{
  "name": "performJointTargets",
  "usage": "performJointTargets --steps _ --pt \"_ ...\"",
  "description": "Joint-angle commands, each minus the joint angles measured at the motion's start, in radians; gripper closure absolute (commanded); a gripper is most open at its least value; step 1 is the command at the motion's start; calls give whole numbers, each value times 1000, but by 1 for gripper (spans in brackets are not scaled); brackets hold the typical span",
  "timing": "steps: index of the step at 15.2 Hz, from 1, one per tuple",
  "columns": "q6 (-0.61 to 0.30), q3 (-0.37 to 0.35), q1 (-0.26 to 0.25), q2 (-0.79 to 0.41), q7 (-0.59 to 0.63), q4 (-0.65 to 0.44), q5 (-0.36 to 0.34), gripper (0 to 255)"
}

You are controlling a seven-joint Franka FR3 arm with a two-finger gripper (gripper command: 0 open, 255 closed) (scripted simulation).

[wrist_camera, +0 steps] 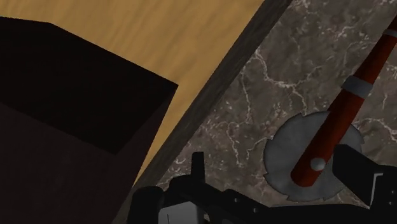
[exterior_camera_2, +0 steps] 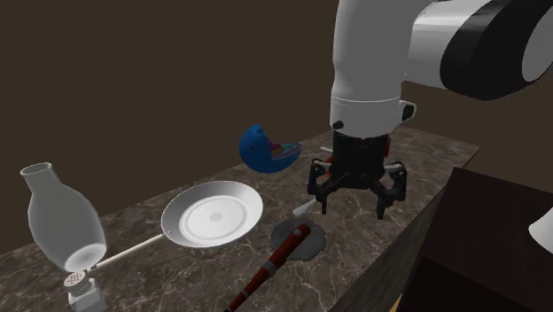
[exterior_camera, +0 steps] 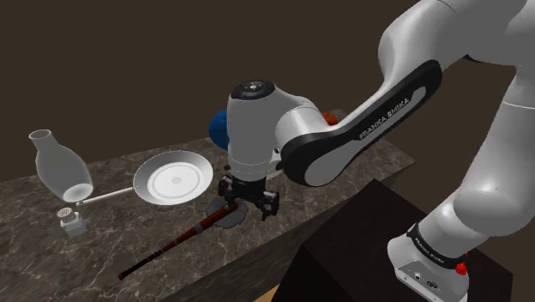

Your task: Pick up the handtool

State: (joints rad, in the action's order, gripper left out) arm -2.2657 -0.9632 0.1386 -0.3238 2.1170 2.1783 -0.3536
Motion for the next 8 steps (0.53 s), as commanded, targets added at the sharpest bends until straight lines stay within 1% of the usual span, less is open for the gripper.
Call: performJointTargets --steps 1,4,8 --pt "19 83 -96 -114 118 -89 -92 0" --pt "49 175 -208 -241 228 -222 -155 0" --pt "94 271 -327 -400 333 -416 -195 0"
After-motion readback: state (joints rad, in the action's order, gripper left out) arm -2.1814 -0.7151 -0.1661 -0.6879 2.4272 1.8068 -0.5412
